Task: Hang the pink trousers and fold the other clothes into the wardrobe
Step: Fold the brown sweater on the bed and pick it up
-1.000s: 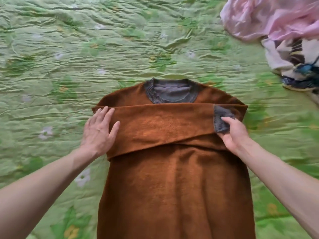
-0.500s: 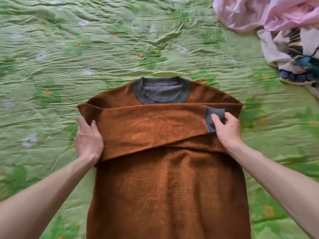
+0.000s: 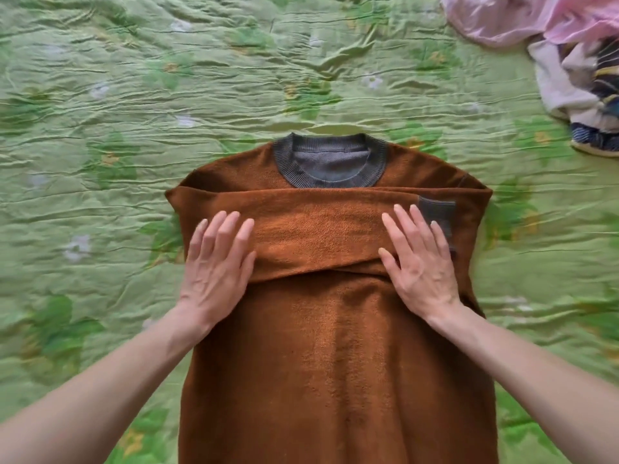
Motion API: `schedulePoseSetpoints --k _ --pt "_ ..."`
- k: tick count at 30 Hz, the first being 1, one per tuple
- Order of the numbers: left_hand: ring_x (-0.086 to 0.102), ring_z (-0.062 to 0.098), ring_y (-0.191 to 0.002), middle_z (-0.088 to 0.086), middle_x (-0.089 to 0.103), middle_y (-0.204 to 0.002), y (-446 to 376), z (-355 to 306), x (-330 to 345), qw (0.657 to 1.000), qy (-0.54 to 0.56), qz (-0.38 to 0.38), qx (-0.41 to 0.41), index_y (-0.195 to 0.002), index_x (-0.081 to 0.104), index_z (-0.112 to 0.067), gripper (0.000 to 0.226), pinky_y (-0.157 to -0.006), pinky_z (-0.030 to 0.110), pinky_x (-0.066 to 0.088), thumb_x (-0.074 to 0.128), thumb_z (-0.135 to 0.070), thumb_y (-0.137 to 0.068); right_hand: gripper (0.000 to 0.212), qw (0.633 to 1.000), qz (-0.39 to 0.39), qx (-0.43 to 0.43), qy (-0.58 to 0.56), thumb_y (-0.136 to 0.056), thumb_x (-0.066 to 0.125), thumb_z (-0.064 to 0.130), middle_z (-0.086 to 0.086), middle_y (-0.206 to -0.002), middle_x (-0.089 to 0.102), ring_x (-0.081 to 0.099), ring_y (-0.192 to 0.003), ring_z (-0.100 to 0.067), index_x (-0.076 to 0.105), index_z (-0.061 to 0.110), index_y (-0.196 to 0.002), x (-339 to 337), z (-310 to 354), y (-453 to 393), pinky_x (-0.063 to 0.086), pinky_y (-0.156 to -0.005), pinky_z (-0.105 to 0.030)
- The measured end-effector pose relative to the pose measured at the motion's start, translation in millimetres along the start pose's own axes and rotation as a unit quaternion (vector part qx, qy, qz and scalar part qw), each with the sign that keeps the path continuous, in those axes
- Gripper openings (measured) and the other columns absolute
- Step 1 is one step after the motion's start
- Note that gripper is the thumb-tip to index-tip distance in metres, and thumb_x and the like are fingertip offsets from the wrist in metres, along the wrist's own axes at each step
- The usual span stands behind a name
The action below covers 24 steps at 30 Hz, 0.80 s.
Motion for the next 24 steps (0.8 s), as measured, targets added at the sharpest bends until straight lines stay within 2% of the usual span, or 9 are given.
schedulePoseSetpoints --k 2,4,7,10,15,19,22,24 --pt "0.031 0.034 -0.155 0.015 0.039 -0.163 22.0 -14.8 1.3 0.996 0.008 0.046 0.070 -0.158 0.043 -0.012 0.057 -0.127 0.055 0.023 0.046 -0.036 -0.107 0.061 0.999 0.041 0.020 -0.002 -0.107 0.035 0.046 -0.002 -0.172 0.021 0.014 -0.160 -0.023 0.029 0.023 -0.163 4.1 6.3 15.5 0.020 -0.127 -0.051" --pt "0.020 0.027 -0.160 0.009 0.027 -0.171 45.1 -26.3 4.8 0.990 0.023 0.104 0.093 -0.164 0.032 -0.018 0.061 -0.128 0.053 0.022 0.040 -0.042 -0.108 0.065 0.994 0.097 0.053 0.004 -0.106 0.028 0.053 0.002 -0.174 0.011 0.005 -0.161 -0.020 0.017 0.028 -0.166 11.0 6.4 28.3 0.016 -0.128 -0.052" --pt "0.004 0.021 -0.162 0.003 0.011 -0.175 58.9 -28.0 13.5 0.987 0.020 0.143 0.073 -0.167 0.017 -0.025 0.064 -0.129 0.050 0.018 0.029 -0.049 -0.109 0.070 0.988 0.146 0.049 0.022 -0.104 0.019 0.059 0.004 -0.175 -0.001 -0.005 -0.161 -0.019 0.002 0.031 -0.166 18.9 2.0 29.2 0.009 -0.129 -0.053" --pt "0.006 0.022 -0.162 0.004 0.011 -0.175 58.9 -34.2 14.2 0.987 0.003 0.153 0.048 -0.167 0.017 -0.025 0.063 -0.130 0.051 0.016 0.029 -0.047 -0.109 0.071 0.984 0.161 0.069 0.039 -0.104 0.017 0.058 0.000 -0.175 -0.003 -0.008 -0.161 -0.022 0.000 0.028 -0.166 15.5 10.4 28.4 0.005 -0.129 -0.053" --pt "0.011 0.025 -0.162 0.007 0.016 -0.174 96.7 -53.0 3.4 0.988 0.021 0.148 -0.027 -0.166 0.022 -0.022 0.061 -0.130 0.050 0.014 0.030 -0.041 -0.109 0.063 0.979 0.167 0.117 -0.013 -0.109 0.023 0.050 -0.002 -0.175 -0.001 -0.005 -0.161 -0.024 0.006 0.029 -0.166 0.0 43.9 89.3 0.006 -0.129 -0.052" --pt "0.016 0.026 -0.161 0.008 0.021 -0.173 147.4 -67.4 -6.4 0.986 0.048 0.146 -0.058 -0.165 0.026 -0.018 0.061 -0.129 0.050 0.017 0.033 -0.037 -0.108 0.061 0.975 0.168 0.142 -0.020 -0.108 0.022 0.048 0.001 -0.174 0.012 0.002 -0.161 -0.021 0.019 0.029 -0.165 -14.2 61.1 169.5 0.011 -0.129 -0.049" --pt "0.020 0.027 -0.160 0.007 0.025 -0.172 184.9 -73.9 -14.1 0.987 0.050 0.128 -0.078 -0.164 0.030 -0.017 0.060 -0.129 0.049 0.019 0.037 -0.034 -0.107 0.056 0.977 0.118 0.176 -0.021 -0.105 0.031 0.041 -0.001 -0.171 0.024 0.013 -0.160 -0.025 0.037 0.028 -0.160 -25.9 64.3 221.7 0.018 -0.126 -0.050" --pt "0.021 0.027 -0.160 0.006 0.026 -0.171 212.0 -77.9 -18.0 0.986 0.060 0.111 -0.108 -0.163 0.033 -0.018 0.060 -0.129 0.050 0.019 0.039 -0.033 -0.106 0.055 0.969 0.087 0.230 -0.017 -0.104 0.036 0.038 -0.005 -0.170 0.026 0.018 -0.158 -0.030 0.041 0.027 -0.158 -32.6 63.5 256.9 0.021 -0.124 -0.052"
Point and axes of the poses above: each hand's wrist, its own y-axis away from the middle knuckle, its own x-axis out of the palm, z = x × y, the point moved 1 cm from there along -y, towards the middle knuckle
